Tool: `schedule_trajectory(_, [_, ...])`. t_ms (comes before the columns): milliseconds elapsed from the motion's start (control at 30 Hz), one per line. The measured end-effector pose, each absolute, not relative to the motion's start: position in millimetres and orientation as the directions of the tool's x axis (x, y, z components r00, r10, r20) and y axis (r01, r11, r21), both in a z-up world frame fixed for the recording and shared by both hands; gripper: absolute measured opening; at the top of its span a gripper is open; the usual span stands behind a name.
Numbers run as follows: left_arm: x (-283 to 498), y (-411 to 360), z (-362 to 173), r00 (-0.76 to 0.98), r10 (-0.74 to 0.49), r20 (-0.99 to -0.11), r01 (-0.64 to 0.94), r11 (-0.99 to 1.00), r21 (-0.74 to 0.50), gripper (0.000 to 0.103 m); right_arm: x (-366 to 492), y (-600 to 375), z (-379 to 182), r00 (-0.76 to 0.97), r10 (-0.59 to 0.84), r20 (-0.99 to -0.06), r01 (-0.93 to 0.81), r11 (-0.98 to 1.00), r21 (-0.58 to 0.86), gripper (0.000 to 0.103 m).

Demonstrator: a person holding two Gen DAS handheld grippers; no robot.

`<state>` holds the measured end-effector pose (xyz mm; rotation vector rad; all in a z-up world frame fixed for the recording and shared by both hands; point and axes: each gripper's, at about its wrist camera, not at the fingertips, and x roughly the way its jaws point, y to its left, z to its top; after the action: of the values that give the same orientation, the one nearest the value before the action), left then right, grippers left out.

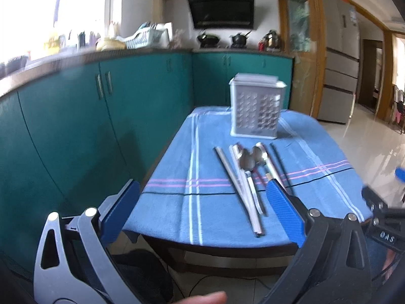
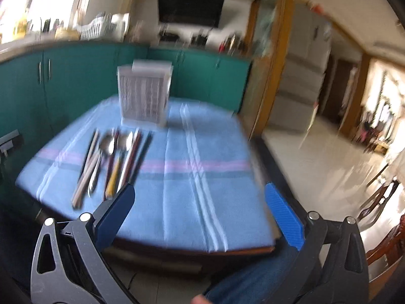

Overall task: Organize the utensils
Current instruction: 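Lower the left gripper and grasp a black chopstick while the right gripper grasps another black chopstick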

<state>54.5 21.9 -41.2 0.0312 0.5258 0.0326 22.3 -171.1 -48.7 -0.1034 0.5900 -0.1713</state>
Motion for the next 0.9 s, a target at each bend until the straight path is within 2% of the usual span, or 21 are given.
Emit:
schedule_trajectory(67, [74.1,31.6,-51.0,0.842,0.049,-0.537,-0.037,0.999,0.033,0.097,40.4,-184.1,-66.5,0.763,-0.145,-0.629,0.125,0.989,-0.077,0.068])
schedule_trajectory(100, [86.7,35.1,-55.4,0.827,0.050,-0.560,-0.037,0.999,0.034,0.094,48.2,-189.2,-73.9,0.741,-0.123,-0.660,0.125,0.991,-0.044,0.061])
schedule_trajectory(133, [96.5,35.9,-59.3,0.814,0.050,-0.578,-0.035,0.999,0.037,0.089,57.6,-194.8,-81.1,0.716,-0.091,-0.693,0.125,0.992,-0.001,0.045])
schedule_trajectory(167, [108.3,37.1,-62.6,0.801,0.047,-0.597,-0.030,0.999,0.039,0.084,68.3,-200.5,-87.3,0.697,-0.039,-0.716,0.114,0.992,0.057,0.040])
schedule_trajectory(233, [139.7,37.9,-69.7,0.778,0.028,-0.628,-0.010,0.999,0.032,0.080,88.6,-203.7,-92.4,0.679,0.011,-0.734,0.107,0.988,0.114,0.040])
schedule_trajectory(367, [200.7,32.7,-87.5,0.722,0.003,-0.692,0.018,1.000,0.023,0.072,130.8,-192.2,-87.2,0.694,-0.009,-0.720,0.072,0.996,0.057,0.040])
schedule_trajectory(433, [231.5,29.1,-98.8,0.692,0.003,-0.722,0.023,0.999,0.027,0.067,157.6,-187.9,-86.1,0.686,0.015,-0.727,0.041,0.997,0.059,0.040])
schedule_trajectory(500, [255.8,27.7,-111.0,0.651,-0.004,-0.759,0.025,1.000,0.016,0.057,185.6,-185.9,-88.8,0.672,0.033,-0.740,0.024,0.998,0.065,0.040])
schedule_trajectory(567, [273.8,27.2,-120.2,0.619,-0.025,-0.785,0.031,0.999,-0.007,0.054,212.9,-182.2,-93.1,0.649,0.059,-0.759,0.003,0.997,0.079,0.040])
schedule_trajectory(900, [297.8,27.0,-132.5,0.597,-0.002,-0.802,0.042,0.999,0.028,0.056,285.8,-138.4,-105.4,0.577,0.091,-0.812,-0.120,0.992,0.027,0.040])
